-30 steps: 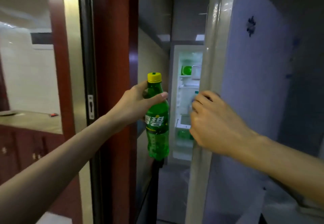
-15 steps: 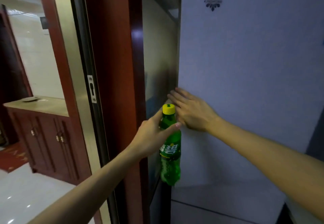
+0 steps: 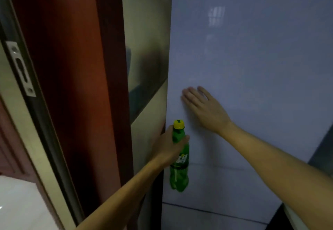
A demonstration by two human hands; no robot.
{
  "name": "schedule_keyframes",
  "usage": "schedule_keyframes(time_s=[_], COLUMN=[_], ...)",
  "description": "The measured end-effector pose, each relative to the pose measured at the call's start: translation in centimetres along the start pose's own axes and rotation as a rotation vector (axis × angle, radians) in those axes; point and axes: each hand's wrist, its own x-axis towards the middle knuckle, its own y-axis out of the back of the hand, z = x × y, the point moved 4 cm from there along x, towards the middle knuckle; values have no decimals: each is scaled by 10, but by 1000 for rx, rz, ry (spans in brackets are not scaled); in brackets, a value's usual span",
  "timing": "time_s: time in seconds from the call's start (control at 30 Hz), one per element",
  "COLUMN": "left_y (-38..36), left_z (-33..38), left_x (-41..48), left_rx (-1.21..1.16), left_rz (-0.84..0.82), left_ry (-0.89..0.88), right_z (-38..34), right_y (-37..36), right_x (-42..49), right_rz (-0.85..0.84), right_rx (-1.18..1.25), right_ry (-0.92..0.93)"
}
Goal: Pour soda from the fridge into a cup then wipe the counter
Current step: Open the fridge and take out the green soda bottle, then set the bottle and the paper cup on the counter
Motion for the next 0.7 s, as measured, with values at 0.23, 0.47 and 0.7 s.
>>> schedule_keyframes(time_s=[0.23,0.47,0.7], left_y=[-19,-49,-129], left_z=[-20,-23,7], left_x=[34,46,22], left_rx=[-93,-117,-54], left_rz=[-35,-130,-297], left_ry=[24,46,-48], right_z=[5,14,36], right_y=[-34,-22,-9], right_x=[7,2,-125], right_rz=[-4,-40,-246], right_rx=[77,225,348], right_ry=[-25,-35,-285])
